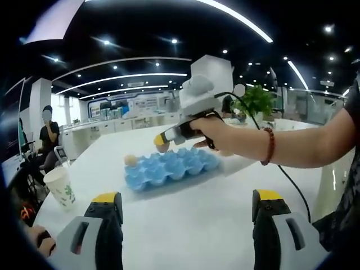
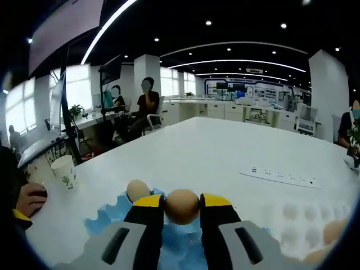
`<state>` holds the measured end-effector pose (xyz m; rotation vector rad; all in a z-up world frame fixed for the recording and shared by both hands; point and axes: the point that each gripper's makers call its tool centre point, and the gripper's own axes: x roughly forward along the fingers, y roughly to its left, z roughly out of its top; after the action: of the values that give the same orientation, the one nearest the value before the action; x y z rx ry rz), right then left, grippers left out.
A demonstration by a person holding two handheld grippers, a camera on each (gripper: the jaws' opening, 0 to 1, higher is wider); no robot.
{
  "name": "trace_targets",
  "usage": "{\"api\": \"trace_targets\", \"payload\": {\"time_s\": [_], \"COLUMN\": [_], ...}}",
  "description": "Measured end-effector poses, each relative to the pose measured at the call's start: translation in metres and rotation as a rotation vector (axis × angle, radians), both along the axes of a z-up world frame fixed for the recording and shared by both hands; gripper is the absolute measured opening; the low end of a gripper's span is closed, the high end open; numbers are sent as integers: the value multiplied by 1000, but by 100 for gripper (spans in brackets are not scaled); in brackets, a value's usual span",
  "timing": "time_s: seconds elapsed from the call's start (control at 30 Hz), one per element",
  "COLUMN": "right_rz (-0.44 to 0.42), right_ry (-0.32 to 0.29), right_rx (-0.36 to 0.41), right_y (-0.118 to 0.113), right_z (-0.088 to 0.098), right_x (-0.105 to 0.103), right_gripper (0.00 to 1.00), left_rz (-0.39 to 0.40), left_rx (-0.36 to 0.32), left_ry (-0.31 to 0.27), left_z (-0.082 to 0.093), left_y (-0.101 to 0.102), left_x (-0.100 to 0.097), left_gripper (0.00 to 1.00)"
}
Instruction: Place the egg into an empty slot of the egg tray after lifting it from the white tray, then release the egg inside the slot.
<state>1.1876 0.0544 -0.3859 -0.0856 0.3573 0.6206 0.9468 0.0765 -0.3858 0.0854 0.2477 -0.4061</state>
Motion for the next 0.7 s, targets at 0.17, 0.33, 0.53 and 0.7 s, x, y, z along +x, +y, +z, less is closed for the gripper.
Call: {"api": "trace_targets", "payload": {"time_s": [0.17,0.33,0.53,0.7], "right_rz": [16,35,63,113], "right_ry": [9,8,-8,-13], "right_rx": [-1,3,-7,-16], "right_y": [6,13,24,33], "right_z": [-4,-3,-2,-5], "right_x": [2,4,0,-4], "right_gripper": [26,26,26,26], "left_rz": [1,-1,-4,1], "left_rx": [-9,-3,-6,-8], "left_ry": [-5,1,-5,-7], "left_z": [1,0,2,2], "left_y": [0,-1,-1,2], "left_x": [0,0,0,1], "left_gripper": [98,98,98,98]}}
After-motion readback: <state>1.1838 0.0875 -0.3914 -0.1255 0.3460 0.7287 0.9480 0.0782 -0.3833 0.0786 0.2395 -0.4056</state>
